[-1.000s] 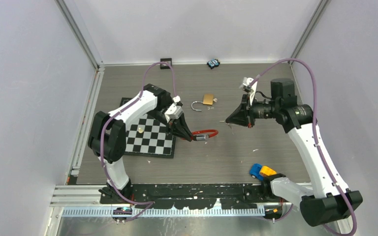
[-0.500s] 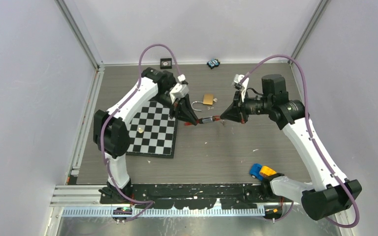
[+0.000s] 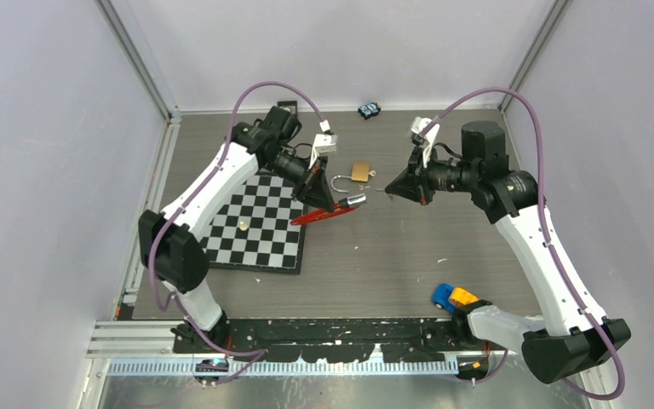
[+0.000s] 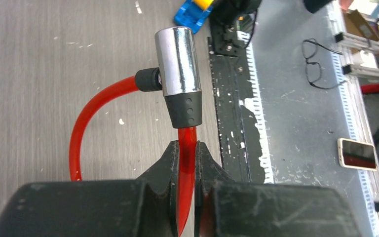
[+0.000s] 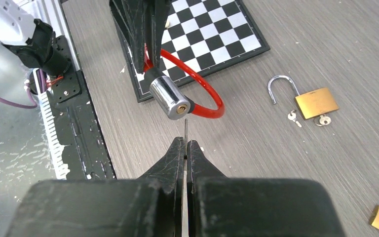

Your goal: Unlock with the key

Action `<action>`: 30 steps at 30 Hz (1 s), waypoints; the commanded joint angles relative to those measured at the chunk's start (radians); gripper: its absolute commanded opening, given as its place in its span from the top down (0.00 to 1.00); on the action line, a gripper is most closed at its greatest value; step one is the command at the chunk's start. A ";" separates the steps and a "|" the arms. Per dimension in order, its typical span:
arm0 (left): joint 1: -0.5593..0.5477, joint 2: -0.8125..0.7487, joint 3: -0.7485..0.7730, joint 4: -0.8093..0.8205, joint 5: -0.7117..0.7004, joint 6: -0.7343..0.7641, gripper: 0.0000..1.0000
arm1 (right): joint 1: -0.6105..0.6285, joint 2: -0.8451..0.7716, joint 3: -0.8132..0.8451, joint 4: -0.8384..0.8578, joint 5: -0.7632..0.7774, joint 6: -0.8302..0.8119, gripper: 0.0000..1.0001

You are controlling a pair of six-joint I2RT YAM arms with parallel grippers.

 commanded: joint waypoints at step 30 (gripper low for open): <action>-0.082 -0.519 -0.550 0.418 -0.123 -0.287 1.00 | 0.058 -0.004 0.038 -0.010 -0.008 -0.025 0.99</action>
